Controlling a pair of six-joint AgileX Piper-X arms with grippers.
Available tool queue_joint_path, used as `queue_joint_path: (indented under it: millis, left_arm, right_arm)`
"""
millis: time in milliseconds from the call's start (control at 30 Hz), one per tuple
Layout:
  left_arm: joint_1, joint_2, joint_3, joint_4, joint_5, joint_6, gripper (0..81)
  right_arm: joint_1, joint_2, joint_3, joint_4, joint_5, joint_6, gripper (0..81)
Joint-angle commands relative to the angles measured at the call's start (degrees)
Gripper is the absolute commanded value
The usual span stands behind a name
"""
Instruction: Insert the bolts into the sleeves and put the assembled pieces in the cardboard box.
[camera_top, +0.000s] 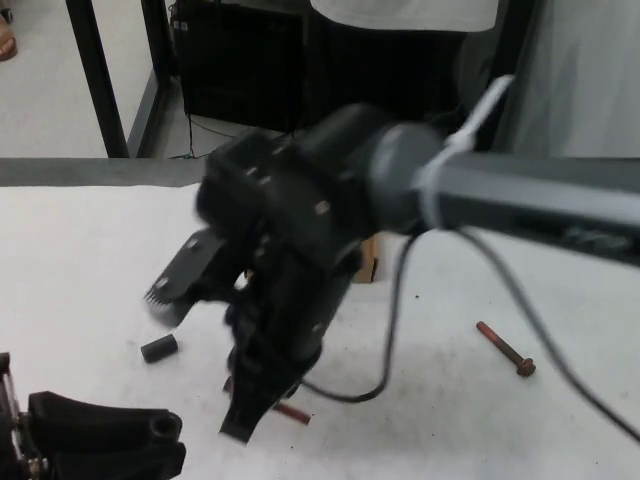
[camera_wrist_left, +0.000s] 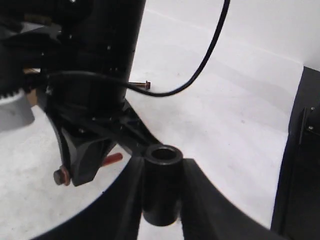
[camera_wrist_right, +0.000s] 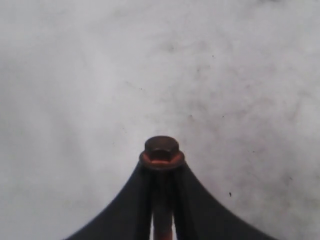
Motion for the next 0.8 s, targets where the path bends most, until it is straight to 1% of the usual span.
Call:
queue_joint_path:
  millis: [0, 100, 200, 333, 567, 767]
  left_arm:
    - [-0.2, 0.1, -0.1, -1.1, 0.9, 8.2, 0.8]
    - [-0.2, 1.5, -0.1, -2.0, 0.9, 12.8, 0.8]
    - [-0.2, 4.0, 0.1, -4.7, 0.9, 13.1, 0.8]
    - [-0.4, 8.6, 1.5, -12.1, 0.9, 13.0, 0.8]
    - [-3.9, 17.5, 1.7, -18.7, 0.9, 12.6, 0.8]
    - [-7.9, 24.9, 1.7, -28.7, 0.9, 6.3, 0.8]
  right_arm:
    - [-1.8, -5.6, 4.2, -4.3, -2.4, 3.2, 0.3]
    - [-2.7, -10.7, 9.1, -9.6, -2.4, 4.9, 0.3]
    - [-2.8, -15.6, 13.5, -15.0, -2.4, 6.4, 0.3]
    - [-2.8, -21.6, 19.4, -22.5, -2.7, 9.1, 0.3]
    - [-2.8, -31.4, 30.3, -38.2, -2.7, 16.4, 0.3]
    - [-2.8, -37.6, 38.5, -51.2, -2.7, 21.9, 0.3]
